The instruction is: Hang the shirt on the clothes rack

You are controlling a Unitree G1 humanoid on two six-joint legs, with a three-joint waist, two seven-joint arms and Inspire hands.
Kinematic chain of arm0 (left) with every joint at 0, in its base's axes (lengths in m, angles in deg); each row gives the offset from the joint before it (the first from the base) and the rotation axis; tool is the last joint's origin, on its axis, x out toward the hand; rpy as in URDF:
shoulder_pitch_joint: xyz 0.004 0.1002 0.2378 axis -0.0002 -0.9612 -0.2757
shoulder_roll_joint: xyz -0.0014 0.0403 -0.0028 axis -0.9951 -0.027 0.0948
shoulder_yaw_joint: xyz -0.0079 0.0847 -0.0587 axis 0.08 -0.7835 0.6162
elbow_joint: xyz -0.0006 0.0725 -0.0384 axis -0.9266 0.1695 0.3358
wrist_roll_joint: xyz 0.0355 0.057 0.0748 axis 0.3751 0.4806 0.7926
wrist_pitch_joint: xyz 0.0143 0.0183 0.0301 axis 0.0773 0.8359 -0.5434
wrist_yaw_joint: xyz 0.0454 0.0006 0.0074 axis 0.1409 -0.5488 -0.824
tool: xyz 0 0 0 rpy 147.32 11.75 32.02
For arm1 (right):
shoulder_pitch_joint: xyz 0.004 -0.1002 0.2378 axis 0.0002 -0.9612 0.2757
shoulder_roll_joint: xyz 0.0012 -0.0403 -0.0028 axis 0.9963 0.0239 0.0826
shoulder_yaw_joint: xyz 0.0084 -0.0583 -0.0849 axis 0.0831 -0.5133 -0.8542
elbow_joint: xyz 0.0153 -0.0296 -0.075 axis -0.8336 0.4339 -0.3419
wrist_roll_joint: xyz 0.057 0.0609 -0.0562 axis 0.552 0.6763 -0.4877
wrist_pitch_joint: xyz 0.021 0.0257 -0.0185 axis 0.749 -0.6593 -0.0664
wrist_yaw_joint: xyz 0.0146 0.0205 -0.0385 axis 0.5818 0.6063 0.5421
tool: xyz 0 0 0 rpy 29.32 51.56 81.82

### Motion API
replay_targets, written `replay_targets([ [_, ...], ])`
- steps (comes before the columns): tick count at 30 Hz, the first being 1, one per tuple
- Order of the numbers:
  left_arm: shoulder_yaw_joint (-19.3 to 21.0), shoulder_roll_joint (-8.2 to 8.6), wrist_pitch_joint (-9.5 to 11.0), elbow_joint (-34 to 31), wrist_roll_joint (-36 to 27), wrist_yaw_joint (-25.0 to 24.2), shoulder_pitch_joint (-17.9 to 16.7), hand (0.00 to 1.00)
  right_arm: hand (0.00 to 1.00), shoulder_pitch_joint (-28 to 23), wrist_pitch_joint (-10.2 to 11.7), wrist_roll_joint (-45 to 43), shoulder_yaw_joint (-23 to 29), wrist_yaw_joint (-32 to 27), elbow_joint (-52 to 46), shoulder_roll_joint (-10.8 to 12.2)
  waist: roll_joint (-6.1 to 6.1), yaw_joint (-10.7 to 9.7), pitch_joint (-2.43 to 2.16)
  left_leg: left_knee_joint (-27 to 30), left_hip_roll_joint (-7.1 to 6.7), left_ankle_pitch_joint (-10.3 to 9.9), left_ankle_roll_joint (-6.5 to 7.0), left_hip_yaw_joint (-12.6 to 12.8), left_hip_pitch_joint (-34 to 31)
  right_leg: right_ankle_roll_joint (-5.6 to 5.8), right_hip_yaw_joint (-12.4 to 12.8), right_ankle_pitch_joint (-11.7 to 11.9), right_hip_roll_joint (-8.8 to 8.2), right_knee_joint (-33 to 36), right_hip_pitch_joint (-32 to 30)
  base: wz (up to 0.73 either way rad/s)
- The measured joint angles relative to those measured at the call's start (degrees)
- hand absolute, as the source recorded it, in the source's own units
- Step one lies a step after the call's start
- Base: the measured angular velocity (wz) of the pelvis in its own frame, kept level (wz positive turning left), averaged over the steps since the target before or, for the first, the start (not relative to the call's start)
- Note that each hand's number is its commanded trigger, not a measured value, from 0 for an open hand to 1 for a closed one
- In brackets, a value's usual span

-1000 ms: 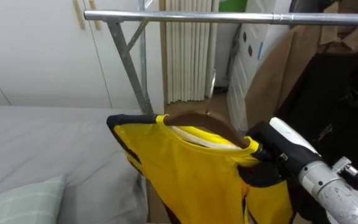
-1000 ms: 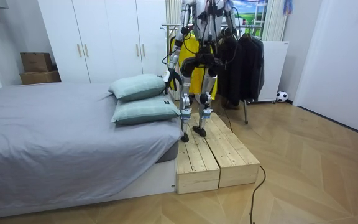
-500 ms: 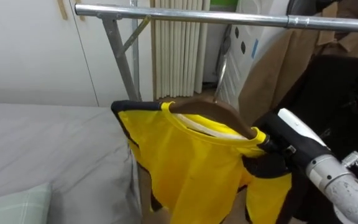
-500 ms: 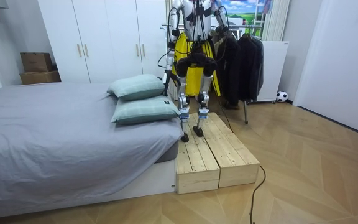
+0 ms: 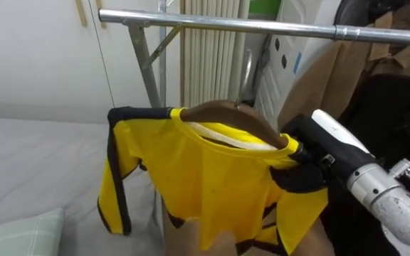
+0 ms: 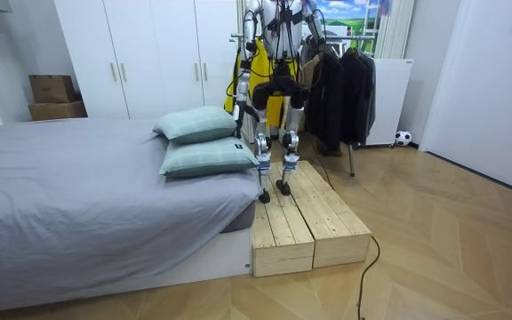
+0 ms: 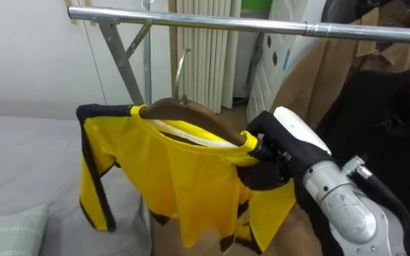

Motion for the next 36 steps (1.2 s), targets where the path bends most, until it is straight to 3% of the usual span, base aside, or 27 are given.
replay_targets([
  [7, 0.02, -0.41, 0.27, 0.00, 0.15, -1.10, -0.09, 0.00, 1.00, 0.19, 0.13, 0.92, 0.00, 0.79, 0.00, -0.09, 0.00, 0.59, 0.00, 0.00, -0.04, 0.00, 0.00, 0.02, 0.27, -0.01, -0.04, 0.07, -0.01, 0.09, 0.04, -0.01],
  [18, 0.07, -0.67, 2.28, -0.13, 0.95, -1.11, -0.78, 0.00, 1.00, 3.66, 1.17, 15.19, 0.32, 0.04, 5.74, -0.66, -0.07, 1.45, 0.10, -0.10, 0.04, 0.01, -0.01, -1.21, 0.85, -0.25, -1.65, 0.20, -0.27, -1.06, 1.47, 0.06],
  [36, 0.66, -1.10, 3.51, -0.54, 2.52, -1.66, -0.91, 0.00, 1.00, 6.33, 1.94, 15.59, 1.47, -7.16, 16.84, -0.66, 0.16, 2.80, 0.15, -0.08, -0.08, 0.01, -0.02, -3.46, 1.48, -0.61, -4.09, -0.42, -0.71, -1.11, 3.01, 0.06],
])
